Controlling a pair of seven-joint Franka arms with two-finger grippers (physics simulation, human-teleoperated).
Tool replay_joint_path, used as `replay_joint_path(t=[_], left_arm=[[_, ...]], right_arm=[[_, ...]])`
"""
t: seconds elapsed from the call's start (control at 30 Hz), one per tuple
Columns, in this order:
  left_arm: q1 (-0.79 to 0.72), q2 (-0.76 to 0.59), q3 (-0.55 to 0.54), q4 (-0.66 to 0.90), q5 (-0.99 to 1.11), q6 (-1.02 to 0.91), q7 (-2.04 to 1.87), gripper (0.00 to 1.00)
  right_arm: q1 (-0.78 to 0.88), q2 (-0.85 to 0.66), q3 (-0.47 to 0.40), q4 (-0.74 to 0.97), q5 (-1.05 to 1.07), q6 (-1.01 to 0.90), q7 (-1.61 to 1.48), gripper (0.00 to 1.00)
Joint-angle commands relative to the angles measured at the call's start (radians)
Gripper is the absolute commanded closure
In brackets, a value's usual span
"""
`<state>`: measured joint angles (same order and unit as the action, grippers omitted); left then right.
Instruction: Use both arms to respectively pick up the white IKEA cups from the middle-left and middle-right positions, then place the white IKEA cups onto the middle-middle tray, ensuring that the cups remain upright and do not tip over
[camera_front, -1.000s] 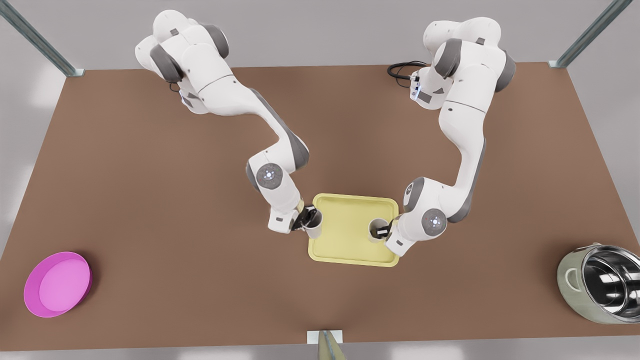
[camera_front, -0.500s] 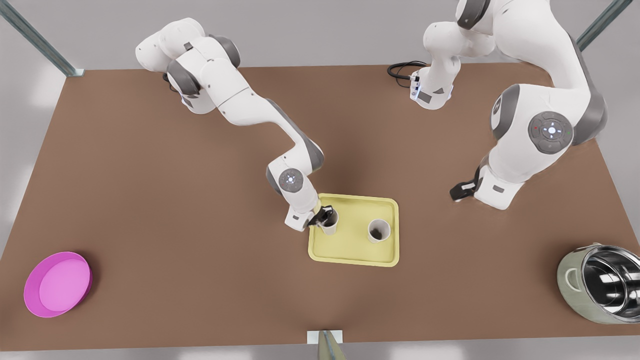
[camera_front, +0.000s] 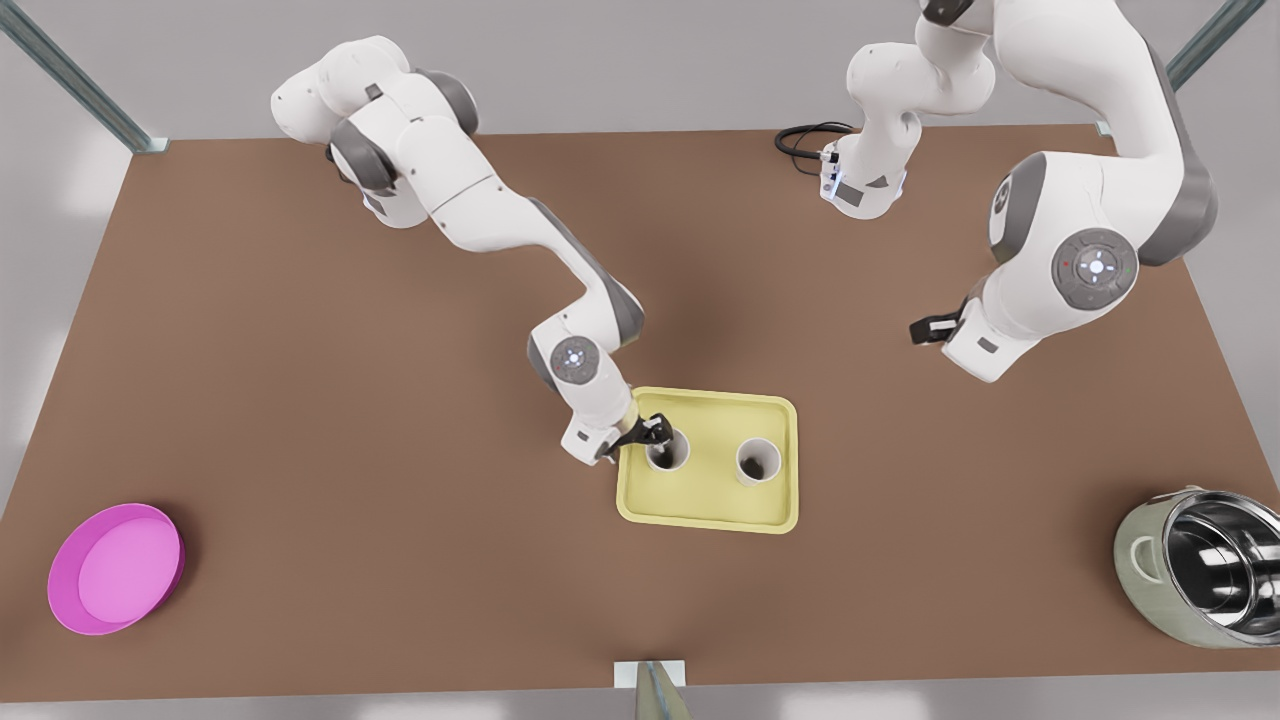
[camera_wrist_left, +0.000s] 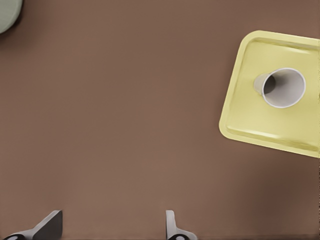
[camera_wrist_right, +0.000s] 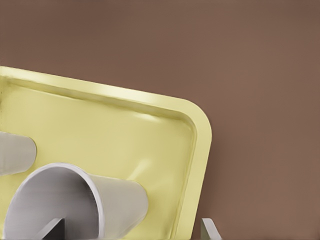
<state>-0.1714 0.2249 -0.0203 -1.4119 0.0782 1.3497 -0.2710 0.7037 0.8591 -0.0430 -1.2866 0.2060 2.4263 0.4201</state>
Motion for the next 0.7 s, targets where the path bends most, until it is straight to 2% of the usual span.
replay_joint_path(t=[0.0, 0.1, 0.17, 0.2, 0.27, 0.3, 0.33, 0.4, 0.47, 0.5, 0.53, 0.67], left_arm=[[0.004, -0.001, 0.0, 0.001, -0.017, -0.018, 0.158, 0.0], [0.004, -0.001, -0.001, 0.001, -0.017, -0.018, 0.156, 0.0], [0.004, -0.001, -0.001, -0.001, -0.017, -0.021, 0.156, 0.0], [0.004, -0.001, -0.001, -0.001, -0.017, -0.029, 0.156, 0.0], [0.004, -0.001, -0.001, -0.001, -0.017, -0.032, 0.156, 0.0], [0.004, -0.001, -0.001, -0.001, -0.017, -0.038, 0.158, 0.0], [0.004, 0.002, -0.001, -0.001, -0.017, -0.038, 0.158, 0.0], [0.004, 0.002, -0.001, -0.001, -0.017, -0.038, 0.158, 0.0], [0.004, 0.002, -0.001, -0.001, -0.017, -0.04, 0.158, 0.0], [0.004, 0.002, -0.001, -0.001, -0.017, -0.04, 0.156, 0.0], [0.004, 0.002, -0.001, -0.001, -0.017, -0.04, 0.157, 0.0], [0.004, 0.002, -0.001, -0.001, -0.017, -0.046, 0.156, 0.0]], right_arm=[[0.002, -0.041, 0.0, -0.008, 0.004, -0.042, 0.072, 0.0], [-0.059, -0.175, -0.001, -0.007, 0.003, -0.317, 0.054, 0.0], [-0.187, -0.143, -0.011, -0.023, -0.016, -0.569, -0.182, 0.0], [-0.277, -0.081, -0.015, -0.022, -0.134, -0.573, -0.365, 0.0], [-0.394, -0.083, -0.032, -0.025, -0.195, -0.668, -0.369, 0.0], [-0.398, -0.089, -0.101, -0.002, -0.23, -0.688, -0.397, 0.0], [-0.412, -0.14, -0.15, 0.035, -0.223, -0.734, -0.454, 0.0], [-0.438, -0.29, -0.152, 0.035, -0.234, -0.904, -0.454, 0.0], [-0.444, -0.463, -0.143, 0.021, -0.249, -0.944, -0.446, 0.0], [-0.472, -0.581, -0.123, -0.056, -0.27, -0.964, -0.446, 0.0], [-0.541, -0.626, -0.081, -0.083, -0.27, -0.961, -0.449, 0.0], [-0.583, -0.744, -0.052, -0.189, -0.261, -0.963, -0.442, 0.0]])
